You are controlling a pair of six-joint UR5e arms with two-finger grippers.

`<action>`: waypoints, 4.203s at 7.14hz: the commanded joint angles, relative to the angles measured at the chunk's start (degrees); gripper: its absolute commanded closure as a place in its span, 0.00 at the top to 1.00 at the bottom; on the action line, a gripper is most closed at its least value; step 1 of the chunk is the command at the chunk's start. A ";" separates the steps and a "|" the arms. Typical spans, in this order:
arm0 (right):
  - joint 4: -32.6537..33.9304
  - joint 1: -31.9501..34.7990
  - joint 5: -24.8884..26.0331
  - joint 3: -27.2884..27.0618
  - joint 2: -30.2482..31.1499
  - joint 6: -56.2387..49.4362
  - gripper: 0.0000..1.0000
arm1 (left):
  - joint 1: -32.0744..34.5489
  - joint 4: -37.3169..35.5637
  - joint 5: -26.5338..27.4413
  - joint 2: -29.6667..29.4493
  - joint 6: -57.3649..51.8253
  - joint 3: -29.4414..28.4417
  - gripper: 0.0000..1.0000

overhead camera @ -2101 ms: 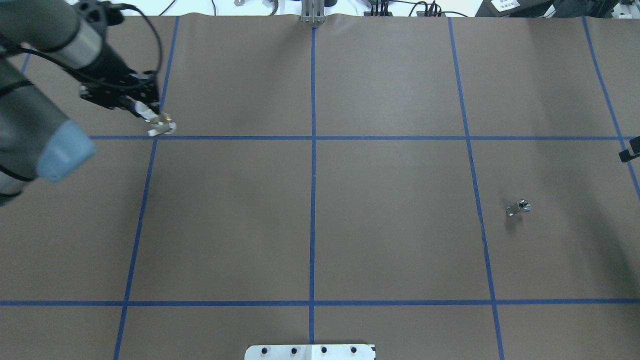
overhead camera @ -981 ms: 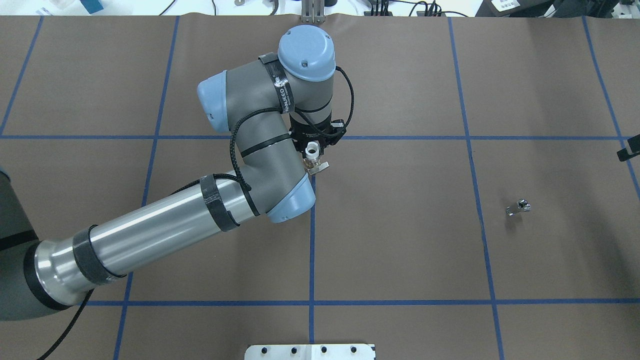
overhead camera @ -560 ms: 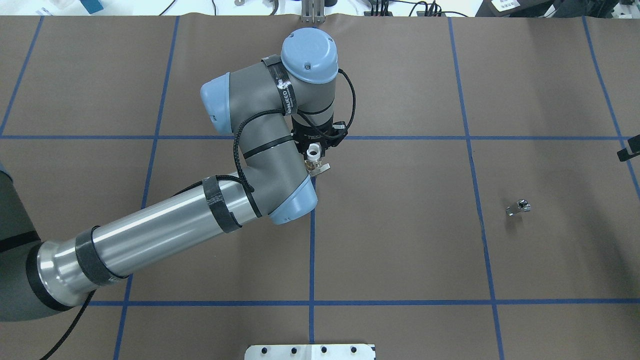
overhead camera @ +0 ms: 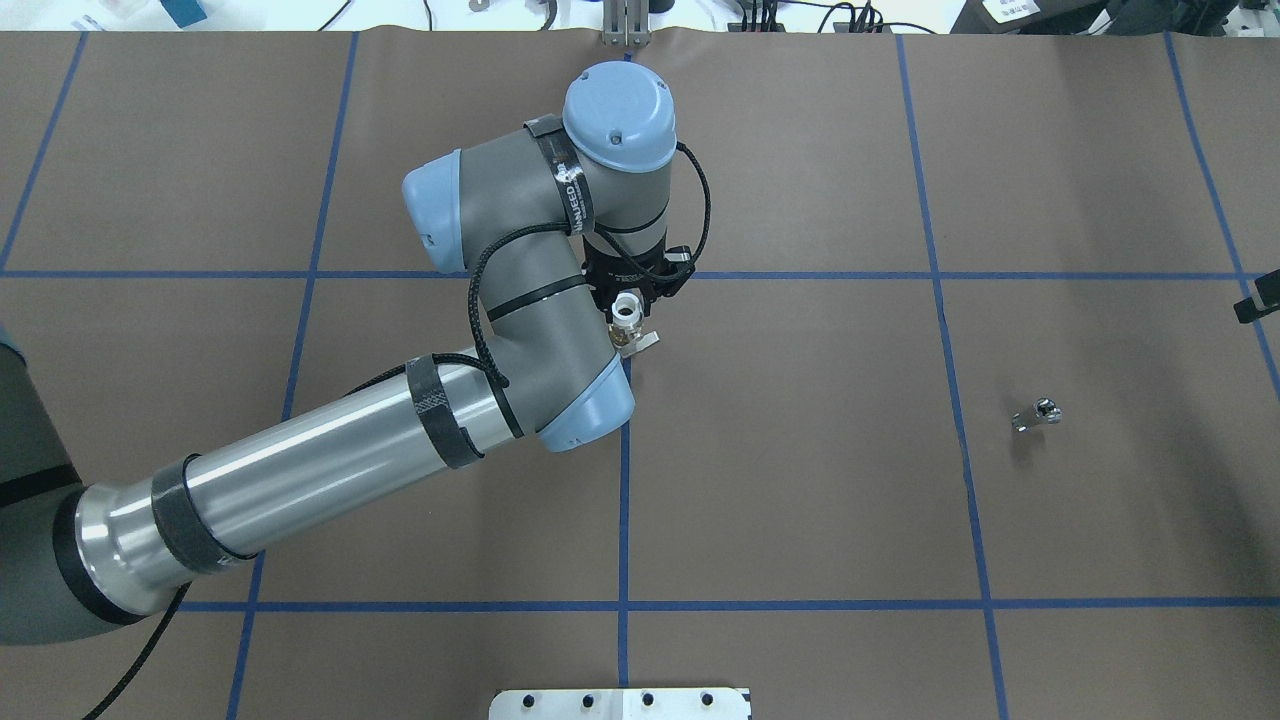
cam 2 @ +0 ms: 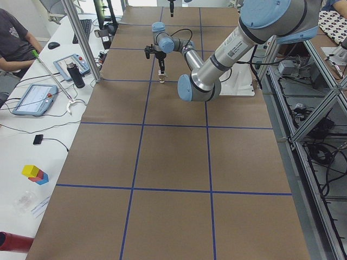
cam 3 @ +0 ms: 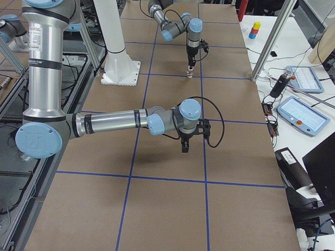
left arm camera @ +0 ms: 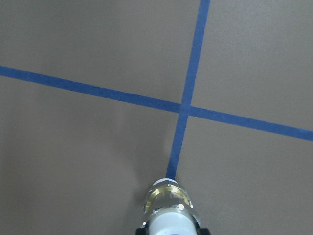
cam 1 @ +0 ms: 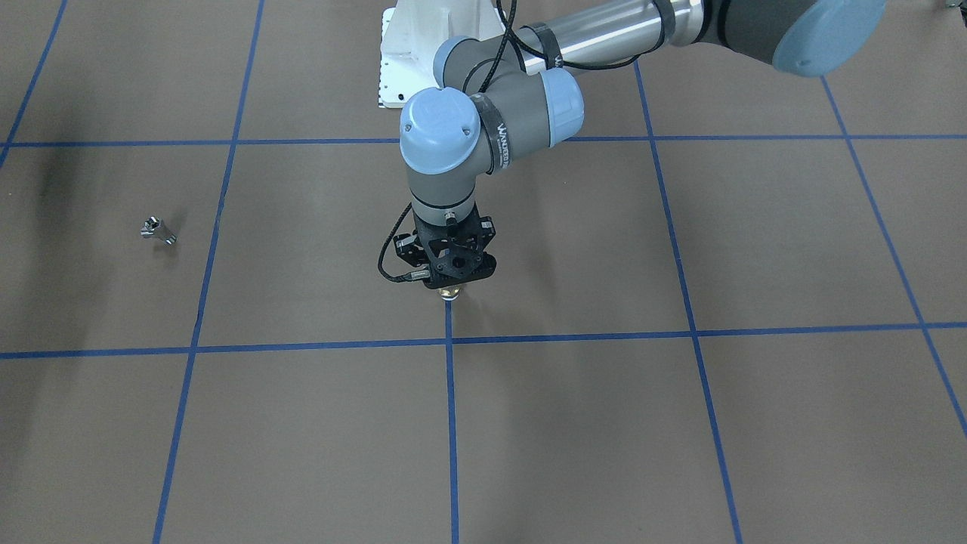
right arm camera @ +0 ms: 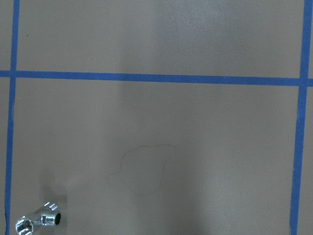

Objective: Assemble PPR valve and pipe with both arms
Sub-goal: 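Open the left gripper leaving the valve upright and withdraw while the right arm approaches, then carry the chrome tee with the right gripper toward the standing valve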

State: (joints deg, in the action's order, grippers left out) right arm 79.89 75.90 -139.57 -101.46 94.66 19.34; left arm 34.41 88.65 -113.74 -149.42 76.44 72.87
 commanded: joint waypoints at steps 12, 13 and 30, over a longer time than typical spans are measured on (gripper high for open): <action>-11.16 -30.52 16.93 -6.65 -1.49 37.60 0.99 | 7.87 -9.38 -4.30 21.53 -11.48 32.34 0.71; -11.16 -31.59 18.70 -6.73 -1.58 40.66 0.99 | 7.87 -9.38 -4.30 21.45 -11.49 32.34 0.71; -10.55 -28.71 17.67 -5.85 -1.58 40.34 0.00 | 7.69 -9.38 -3.94 21.71 -10.96 31.81 0.72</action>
State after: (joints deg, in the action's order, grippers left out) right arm 69.24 46.50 -121.73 -106.94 93.27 59.68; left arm 42.10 79.28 -117.69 -127.72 65.47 104.70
